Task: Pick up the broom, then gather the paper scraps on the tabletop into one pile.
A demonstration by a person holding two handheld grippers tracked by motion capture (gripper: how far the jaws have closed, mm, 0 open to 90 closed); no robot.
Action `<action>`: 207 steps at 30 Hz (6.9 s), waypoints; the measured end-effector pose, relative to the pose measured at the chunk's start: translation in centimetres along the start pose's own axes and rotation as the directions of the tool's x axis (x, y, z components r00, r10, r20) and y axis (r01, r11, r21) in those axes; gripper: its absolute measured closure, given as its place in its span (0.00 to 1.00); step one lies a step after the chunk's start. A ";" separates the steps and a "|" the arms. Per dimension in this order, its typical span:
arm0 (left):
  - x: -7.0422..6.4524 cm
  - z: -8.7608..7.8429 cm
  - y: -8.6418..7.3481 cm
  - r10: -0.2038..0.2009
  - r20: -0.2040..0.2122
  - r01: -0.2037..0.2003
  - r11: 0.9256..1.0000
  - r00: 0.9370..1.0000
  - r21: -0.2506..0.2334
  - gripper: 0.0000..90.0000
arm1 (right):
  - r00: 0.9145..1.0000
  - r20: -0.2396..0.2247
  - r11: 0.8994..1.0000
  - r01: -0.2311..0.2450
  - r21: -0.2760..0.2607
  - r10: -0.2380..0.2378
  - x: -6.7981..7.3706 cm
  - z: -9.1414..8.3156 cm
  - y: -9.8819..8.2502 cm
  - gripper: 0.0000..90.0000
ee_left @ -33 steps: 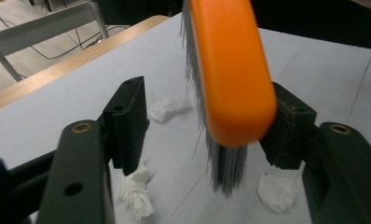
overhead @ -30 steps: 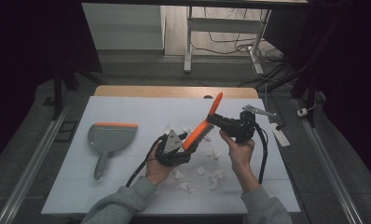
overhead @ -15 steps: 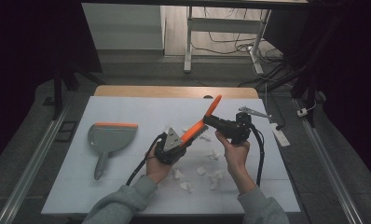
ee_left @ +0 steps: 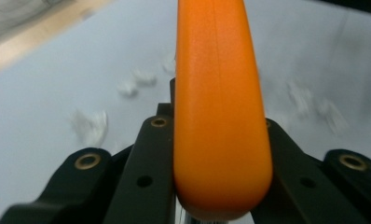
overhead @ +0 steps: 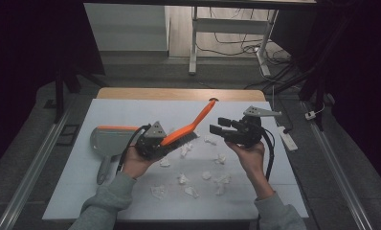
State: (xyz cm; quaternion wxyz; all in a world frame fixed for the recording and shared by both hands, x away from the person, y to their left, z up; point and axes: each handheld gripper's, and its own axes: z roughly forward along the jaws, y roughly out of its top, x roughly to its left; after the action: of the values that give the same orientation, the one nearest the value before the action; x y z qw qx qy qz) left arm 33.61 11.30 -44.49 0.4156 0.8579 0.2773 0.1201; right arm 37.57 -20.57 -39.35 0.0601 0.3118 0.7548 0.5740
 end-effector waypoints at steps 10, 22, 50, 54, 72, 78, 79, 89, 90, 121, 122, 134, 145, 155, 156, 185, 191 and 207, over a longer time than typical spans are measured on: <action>-0.1 0.7 -0.2 0.075 0.128 -0.096 0.981 0.989 0.168 0.89 | 0.974 -0.036 0.954 0.225 0.201 -0.222 2.7 0.5 -0.1 0.40; -3.7 2.2 0.6 0.234 0.241 -0.294 0.920 0.942 0.259 0.89 | 0.894 -0.209 0.771 0.448 0.452 -0.397 6.2 3.2 -1.1 0.40; -4.4 1.5 0.7 0.288 0.203 -0.324 0.930 0.936 0.175 0.78 | 0.802 -0.349 0.615 0.597 0.515 -0.485 6.3 4.1 -3.4 0.76; -3.9 0.1 0.5 0.235 0.093 -0.245 0.962 0.967 0.119 0.51 | 0.825 -0.306 0.643 0.563 0.519 -0.476 5.6 4.0 -3.2 0.76; -2.6 -7.2 -5.6 -0.022 -0.151 0.021 1.000 0.988 -0.007 0.35 | 0.925 -0.126 0.795 0.374 0.478 -0.360 2.1 2.9 -2.5 0.76; -1.6 -8.7 -9.3 -0.121 -0.185 0.117 0.993 0.975 -0.032 0.35 | 0.937 -0.097 0.821 0.341 0.457 -0.335 1.6 2.5 -2.3 0.76; -1.5 -8.8 -9.8 -0.132 -0.189 0.128 0.991 0.973 -0.034 0.35 | 0.938 -0.094 0.825 0.338 0.454 -0.333 1.5 2.5 -2.2 0.76; -0.5 -9.7 -12.8 -0.207 -0.218 0.197 0.978 0.954 -0.063 0.34 | 0.953 -0.034 0.860 0.286 0.422 -0.300 0.6 2.1 -2.0 0.77; -0.5 -9.7 -12.8 -0.206 -0.219 0.196 0.978 0.954 -0.067 0.34 | 0.952 -0.027 0.860 0.286 0.422 -0.303 0.5 2.2 -2.0 0.76; 0.4 -9.4 -13.3 -0.223 -0.194 0.216 0.975 0.955 -0.055 0.35 | 0.932 0.240 0.809 0.085 0.582 -0.271 -8.9 5.9 0.5 0.78; 0.4 -9.4 -13.4 -0.224 -0.193 0.217 0.975 0.955 -0.056 0.35 | 0.928 0.249 0.796 0.077 0.600 -0.277 -9.3 6.1 0.5 0.78; 0.3 -9.1 -13.4 -0.214 -0.184 0.208 0.977 0.959 -0.049 0.36 | 0.918 0.166 0.673 0.132 0.728 -0.360 -8.2 9.1 0.3 0.79; 0.3 -9.2 -13.3 -0.214 -0.181 0.206 0.977 0.960 -0.058 0.36 | 0.930 -0.054 0.644 0.293 0.707 -0.364 -2.8 8.6 -1.1 0.79; 0.5 -9.1 -13.4 -0.215 -0.179 0.209 0.977 0.960 -0.054 0.36 | 0.921 0.094 0.720 0.228 0.655 -0.377 -5.8 9.8 1.8 0.79; 0.5 -9.0 -13.4 -0.216 -0.178 0.209 0.976 0.960 -0.055 0.36 | 0.918 0.102 0.716 0.226 0.661 -0.383 -6.2 10.3 1.9 0.79; 0.6 -9.0 -13.3 -0.210 -0.172 0.202 0.977 0.962 -0.062 0.36 | 0.881 -0.008 0.571 0.313 0.759 -0.472 -4.3 13.9 0.5 0.79; 0.6 -9.0 -13.3 -0.214 -0.173 0.206 0.977 0.962 -0.061 0.36 | 0.881 -0.119 0.540 0.382 0.750 -0.458 -1.5 12.1 -0.7 0.79; 0.7 -8.8 -13.1 -0.214 -0.169 0.207 0.977 0.962 -0.060 0.36 | 0.877 0.014 0.662 0.351 0.662 -0.480 -2.5 12.5 2.9 0.79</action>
State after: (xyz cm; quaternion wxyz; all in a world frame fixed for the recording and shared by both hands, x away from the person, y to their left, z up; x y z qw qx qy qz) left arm 25.35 23.96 -49.23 0.4178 0.8008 0.3998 0.1557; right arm 46.34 -11.12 -41.57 0.1507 0.1845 0.9460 0.2199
